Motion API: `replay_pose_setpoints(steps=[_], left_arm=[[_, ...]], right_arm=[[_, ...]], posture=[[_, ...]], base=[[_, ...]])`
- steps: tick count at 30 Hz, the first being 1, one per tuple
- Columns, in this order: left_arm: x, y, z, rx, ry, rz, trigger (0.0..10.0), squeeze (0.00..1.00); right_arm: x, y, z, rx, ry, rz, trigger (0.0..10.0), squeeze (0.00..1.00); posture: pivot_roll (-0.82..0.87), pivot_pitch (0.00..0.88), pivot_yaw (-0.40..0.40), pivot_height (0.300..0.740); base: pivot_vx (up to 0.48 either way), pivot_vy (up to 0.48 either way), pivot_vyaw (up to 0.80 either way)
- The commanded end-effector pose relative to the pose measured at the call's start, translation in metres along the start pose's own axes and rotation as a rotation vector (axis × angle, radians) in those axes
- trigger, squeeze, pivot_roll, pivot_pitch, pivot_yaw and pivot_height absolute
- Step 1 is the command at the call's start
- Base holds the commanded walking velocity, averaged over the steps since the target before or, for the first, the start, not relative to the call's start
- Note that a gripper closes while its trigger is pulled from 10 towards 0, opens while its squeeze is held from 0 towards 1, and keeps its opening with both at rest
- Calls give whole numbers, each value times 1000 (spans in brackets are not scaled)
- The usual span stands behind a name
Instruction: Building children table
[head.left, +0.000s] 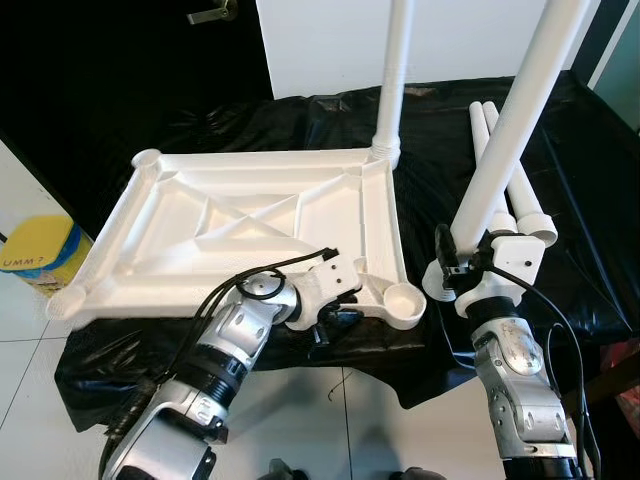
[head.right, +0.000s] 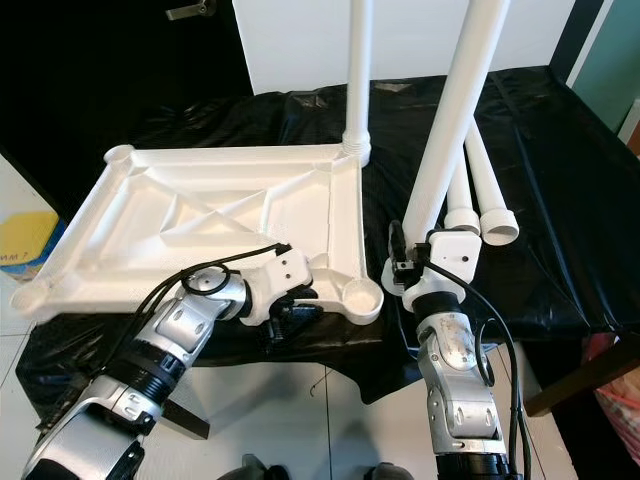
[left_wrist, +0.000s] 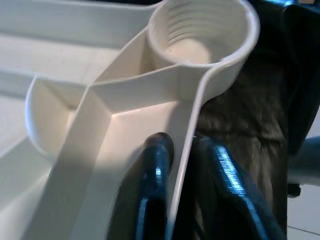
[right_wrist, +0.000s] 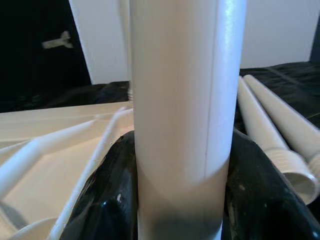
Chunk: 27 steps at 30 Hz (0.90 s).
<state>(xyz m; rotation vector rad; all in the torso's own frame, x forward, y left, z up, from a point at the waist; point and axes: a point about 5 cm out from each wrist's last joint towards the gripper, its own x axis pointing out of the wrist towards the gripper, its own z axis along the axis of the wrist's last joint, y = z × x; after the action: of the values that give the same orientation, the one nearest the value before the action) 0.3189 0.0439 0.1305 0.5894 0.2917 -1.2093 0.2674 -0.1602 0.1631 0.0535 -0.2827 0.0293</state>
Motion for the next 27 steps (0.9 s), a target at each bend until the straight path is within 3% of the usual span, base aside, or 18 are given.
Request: replay_pose_setpoints(steps=[1, 6, 8, 9, 10, 13, 14, 17, 18, 23, 27], left_arm=[[-1, 20, 9, 28, -28, 336, 10000, 0], [14, 11, 27, 50, -86, 291, 10000, 0], [19, 7, 32, 14, -111, 271, 10000, 0], [21, 6, 34, 6, -122, 265, 10000, 427], [23, 5, 36, 1, -131, 264, 10000, 1000], [23, 7, 38, 20, -134, 297, 10000, 1000], [21, 8, 39, 28, -147, 311, 10000, 710], [21, 8, 39, 28, -147, 311, 10000, 710], [18, 10, 40, 3, -182, 323, 10000, 0], [-4, 17, 45, -81, -334, 398, 10000, 0], [-14, 18, 41, -86, -356, 436, 10000, 0]], right_arm=[[0, 3, 2, 5, -11, 5, 10000, 0], [1, 3, 2, -5, -15, -3, 10000, 0], [2, 3, 3, -7, -19, -6, 10000, 0], [3, 3, 4, -8, -23, -6, 10000, 0], [3, 3, 4, -11, -27, -6, 10000, 0], [5, 5, 8, -9, -51, -6, 10000, 0], [6, 7, 11, -2, -64, 1, 10000, 0], [6, 7, 11, -2, -64, 1, 10000, 0], [7, 10, 12, 3, -73, 12, 10000, 0], [7, 23, 15, -3, -92, 96, 10000, 0], [6, 31, 15, 1, -92, 144, 10000, 0]], posture=[[-108, 73, 91, 740], [-108, 76, 91, 740], [-109, 78, 91, 740], [-110, 80, 91, 740], [-110, 80, 91, 740], [-111, 84, 93, 740], [-108, 85, 93, 740], [-108, 85, 93, 740], [-106, 85, 93, 740], [-88, 87, 77, 740], [-82, 88, 68, 740]], base=[[0, 0, 0], [0, 0, 0], [0, 0, 0], [0, 0, 0], [0, 0, 0], [0, 0, 0], [0, 0, 0], [0, 0, 0], [0, 0, 0], [0, 0, 0], [0, 0, 0]])
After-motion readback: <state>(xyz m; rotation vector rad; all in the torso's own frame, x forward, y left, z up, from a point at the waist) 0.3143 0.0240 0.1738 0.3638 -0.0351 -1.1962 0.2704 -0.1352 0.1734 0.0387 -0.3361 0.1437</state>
